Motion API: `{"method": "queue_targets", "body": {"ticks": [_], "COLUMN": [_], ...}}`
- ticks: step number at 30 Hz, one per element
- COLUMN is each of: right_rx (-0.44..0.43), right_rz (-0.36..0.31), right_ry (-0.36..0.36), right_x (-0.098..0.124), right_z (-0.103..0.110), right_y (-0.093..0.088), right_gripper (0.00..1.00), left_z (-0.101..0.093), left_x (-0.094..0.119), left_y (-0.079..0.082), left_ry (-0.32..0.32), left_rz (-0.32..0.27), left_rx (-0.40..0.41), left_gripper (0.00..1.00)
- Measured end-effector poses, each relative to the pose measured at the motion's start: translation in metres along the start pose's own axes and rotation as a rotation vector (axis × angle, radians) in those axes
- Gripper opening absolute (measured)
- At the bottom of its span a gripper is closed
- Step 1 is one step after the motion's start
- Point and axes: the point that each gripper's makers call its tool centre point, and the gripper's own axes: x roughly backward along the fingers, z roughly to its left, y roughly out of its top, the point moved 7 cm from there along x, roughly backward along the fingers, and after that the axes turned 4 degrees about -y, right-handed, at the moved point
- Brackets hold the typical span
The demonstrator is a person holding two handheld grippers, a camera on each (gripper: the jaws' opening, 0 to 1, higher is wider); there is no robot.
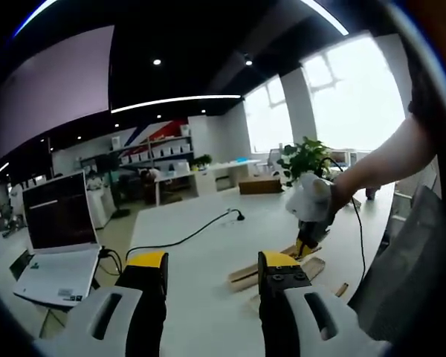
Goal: Arrange the utensils inside the cutlery case until each visible utensil rests in its matching compartment.
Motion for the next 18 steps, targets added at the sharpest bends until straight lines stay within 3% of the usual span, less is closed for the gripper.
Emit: {"method": "queue_targets", "body": {"ticks": [18], "right_rx": [0.000], "right_rz": [-0.023], "right_ry": [-0.025], "right_x": [-0.006], "right_z": [-0.046], "right_y": [0.027], "right_gripper": [0.00], "left_z": [0.001], "left_x": [-0.001], "left_y": [-0.001], "left_ry": [0.000], "left_rz": [0.006], "left_rx": [0.009], "left_gripper": [0.50]}}
